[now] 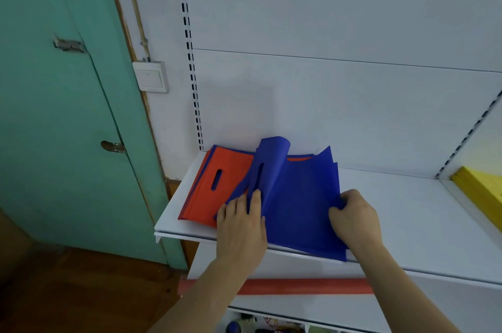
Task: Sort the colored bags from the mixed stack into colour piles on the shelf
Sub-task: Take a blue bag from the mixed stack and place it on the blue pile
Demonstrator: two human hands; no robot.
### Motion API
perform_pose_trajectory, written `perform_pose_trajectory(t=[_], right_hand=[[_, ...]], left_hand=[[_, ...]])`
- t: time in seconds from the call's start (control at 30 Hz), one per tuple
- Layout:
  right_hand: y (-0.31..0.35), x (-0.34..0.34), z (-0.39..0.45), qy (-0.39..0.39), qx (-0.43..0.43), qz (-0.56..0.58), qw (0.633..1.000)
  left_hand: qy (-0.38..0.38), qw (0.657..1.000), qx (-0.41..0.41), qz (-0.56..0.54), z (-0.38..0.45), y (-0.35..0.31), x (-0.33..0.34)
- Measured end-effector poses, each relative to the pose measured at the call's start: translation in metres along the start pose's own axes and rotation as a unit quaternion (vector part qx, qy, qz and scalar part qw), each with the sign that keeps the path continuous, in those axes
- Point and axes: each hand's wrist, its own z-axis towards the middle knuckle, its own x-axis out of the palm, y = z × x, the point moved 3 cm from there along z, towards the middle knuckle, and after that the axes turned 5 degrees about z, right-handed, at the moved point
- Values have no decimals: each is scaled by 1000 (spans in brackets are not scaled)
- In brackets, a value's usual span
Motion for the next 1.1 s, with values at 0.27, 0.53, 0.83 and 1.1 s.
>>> perform_pose_trajectory(t=[0.27,0.53,0.83,1.1], right_hand=[[-4,-23,12,-99,-100,86,986],[0,-53,-7,-187,-172,247,935],[-20,-53,-8,-207,-173,266,925],[-26,-27,0,-166,-102,274,942]], left_hand=[[-17,996,-66,-58,14,18,-9],[30,834,-184,-520,83,57,-12],[-86,756,-68,-646,94,54,-24],[-57,828,-88,-551,72,40,-23]])
